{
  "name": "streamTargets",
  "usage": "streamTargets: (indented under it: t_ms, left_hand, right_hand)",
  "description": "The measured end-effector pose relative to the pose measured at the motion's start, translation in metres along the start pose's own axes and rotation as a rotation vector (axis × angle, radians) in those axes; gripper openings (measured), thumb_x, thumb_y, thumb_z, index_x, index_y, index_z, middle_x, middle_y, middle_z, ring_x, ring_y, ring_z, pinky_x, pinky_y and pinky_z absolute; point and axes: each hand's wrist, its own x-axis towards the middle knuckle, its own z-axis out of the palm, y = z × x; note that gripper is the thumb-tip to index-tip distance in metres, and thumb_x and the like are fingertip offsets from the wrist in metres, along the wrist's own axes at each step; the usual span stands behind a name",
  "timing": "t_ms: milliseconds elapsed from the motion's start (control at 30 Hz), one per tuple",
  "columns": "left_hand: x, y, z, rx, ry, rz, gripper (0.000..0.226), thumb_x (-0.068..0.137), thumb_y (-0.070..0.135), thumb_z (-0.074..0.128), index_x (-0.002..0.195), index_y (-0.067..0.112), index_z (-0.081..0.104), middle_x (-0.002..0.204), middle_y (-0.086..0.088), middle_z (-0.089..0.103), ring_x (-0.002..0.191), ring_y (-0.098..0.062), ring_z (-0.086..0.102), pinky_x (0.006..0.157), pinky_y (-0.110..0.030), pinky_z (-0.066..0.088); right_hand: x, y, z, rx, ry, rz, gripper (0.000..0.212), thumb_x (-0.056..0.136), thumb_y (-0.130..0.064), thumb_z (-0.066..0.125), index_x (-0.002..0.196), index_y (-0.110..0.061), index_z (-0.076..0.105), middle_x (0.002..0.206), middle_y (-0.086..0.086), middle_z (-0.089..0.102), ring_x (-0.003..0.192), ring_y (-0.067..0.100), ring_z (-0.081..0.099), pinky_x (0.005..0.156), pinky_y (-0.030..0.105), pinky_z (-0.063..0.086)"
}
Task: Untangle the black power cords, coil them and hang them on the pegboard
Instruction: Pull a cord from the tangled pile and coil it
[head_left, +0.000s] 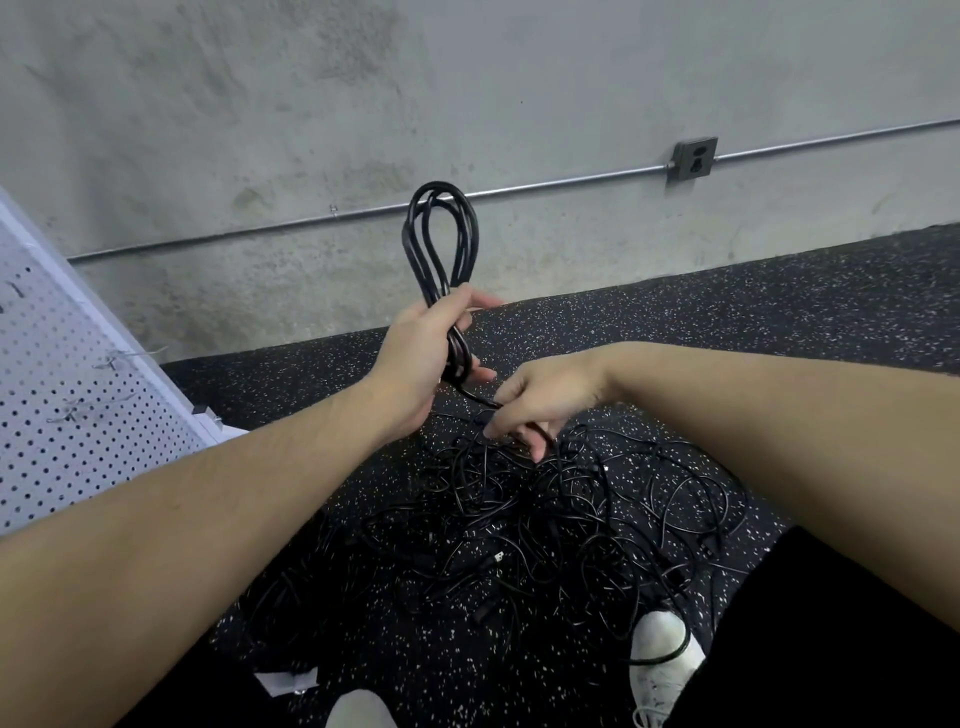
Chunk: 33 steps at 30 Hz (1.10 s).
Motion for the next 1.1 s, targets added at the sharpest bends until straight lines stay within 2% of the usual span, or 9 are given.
streamTargets:
  t_ms: [67,167,300,400,533,667,833,1000,1100]
  left_hand:
    - [0.001,0.001,-0.004,0.022,0.063,-0.002,0.028,0.103,0.032,0.057,0.094,0.020,0.080,0.090,-0.002,0.041,0.048,-0.008,0.053,0.075,-0.050,0.058]
    - [0.002,0.000,-0.009,0.083,0.144,-0.012,0.026,0.103,0.033,0.056,0.096,0.021,0.078,0.097,-0.002,0.049,0.044,-0.007,0.054,0.074,-0.047,0.060]
    - [0.009,-0.003,-0.018,0.231,0.216,-0.041,0.025,0.105,0.035,0.052,0.109,0.023,0.074,0.078,-0.003,0.048,0.044,-0.009,0.057,0.076,-0.043,0.057]
    - [0.012,-0.008,-0.028,0.355,0.225,-0.085,0.026,0.108,0.036,0.047,0.112,0.025,0.071,0.069,-0.002,0.039,0.056,-0.014,0.052,0.056,-0.029,0.057]
    - [0.014,-0.016,-0.037,0.464,0.242,-0.170,0.029,0.109,0.032,0.044,0.114,0.024,0.072,0.070,-0.001,0.038,0.060,-0.015,0.050,0.058,-0.030,0.058]
    - [0.013,-0.021,-0.037,0.570,0.199,-0.156,0.029,0.109,0.027,0.045,0.109,0.024,0.074,0.082,0.000,0.050,0.066,-0.018,0.055,0.057,-0.027,0.058]
    - [0.014,-0.021,-0.033,0.717,0.090,-0.094,0.027,0.106,0.035,0.049,0.096,0.033,0.074,0.068,0.003,0.053,0.068,-0.019,0.055,0.080,-0.043,0.061]
    - [0.009,-0.016,-0.020,1.163,-0.015,0.025,0.054,0.103,0.065,0.033,0.085,0.027,0.067,0.080,0.002,0.071,0.074,-0.017,0.066,0.063,-0.031,0.046]
    - [0.006,-0.015,-0.014,1.214,-0.079,0.117,0.062,0.091,0.077,0.044,0.081,0.021,0.066,0.067,0.008,0.062,0.061,-0.010,0.059,0.056,-0.029,0.040]
  right_hand:
    - [0.000,0.005,-0.004,0.043,0.049,-0.016,0.036,0.099,-0.039,0.061,0.071,-0.018,0.055,0.059,0.000,0.061,0.062,0.018,0.064,0.100,0.051,0.054]
    - [-0.002,0.010,-0.009,-0.004,0.094,-0.025,0.041,0.096,-0.042,0.064,0.063,-0.020,0.055,0.057,-0.001,0.060,0.053,0.015,0.054,0.099,0.047,0.052]
    - [0.000,0.017,-0.011,-0.099,0.104,-0.022,0.036,0.099,-0.036,0.062,0.069,-0.020,0.050,0.083,0.007,0.076,0.058,0.001,0.060,0.067,0.012,0.046]
    - [-0.003,0.025,-0.013,-0.093,0.106,0.001,0.026,0.100,-0.025,0.062,0.075,-0.018,0.057,0.086,0.006,0.074,0.066,0.010,0.062,0.067,0.024,0.048]
    - [-0.004,0.023,-0.021,-0.159,0.235,-0.031,0.030,0.097,-0.037,0.065,0.074,-0.018,0.061,0.077,-0.018,0.067,0.076,0.000,0.061,0.091,0.025,0.042]
    - [-0.006,0.017,-0.021,0.031,0.344,-0.040,0.045,0.089,-0.051,0.071,0.070,-0.016,0.049,0.059,-0.002,0.050,0.051,0.015,0.052,0.059,0.027,0.049]
    - [-0.008,0.011,-0.029,0.290,0.439,-0.002,0.042,0.080,-0.042,0.083,0.072,-0.014,0.052,0.052,-0.003,0.052,0.044,0.012,0.052,0.052,0.024,0.052]
    - [-0.006,0.012,-0.030,0.441,0.514,0.085,0.057,0.076,-0.040,0.086,0.107,0.002,0.061,0.055,-0.002,0.045,0.039,0.011,0.042,0.039,0.021,0.042]
    - [-0.007,0.014,-0.033,0.561,0.465,0.064,0.040,0.080,-0.036,0.084,0.093,-0.005,0.063,0.054,-0.005,0.045,0.042,0.010,0.036,0.037,0.021,0.032]
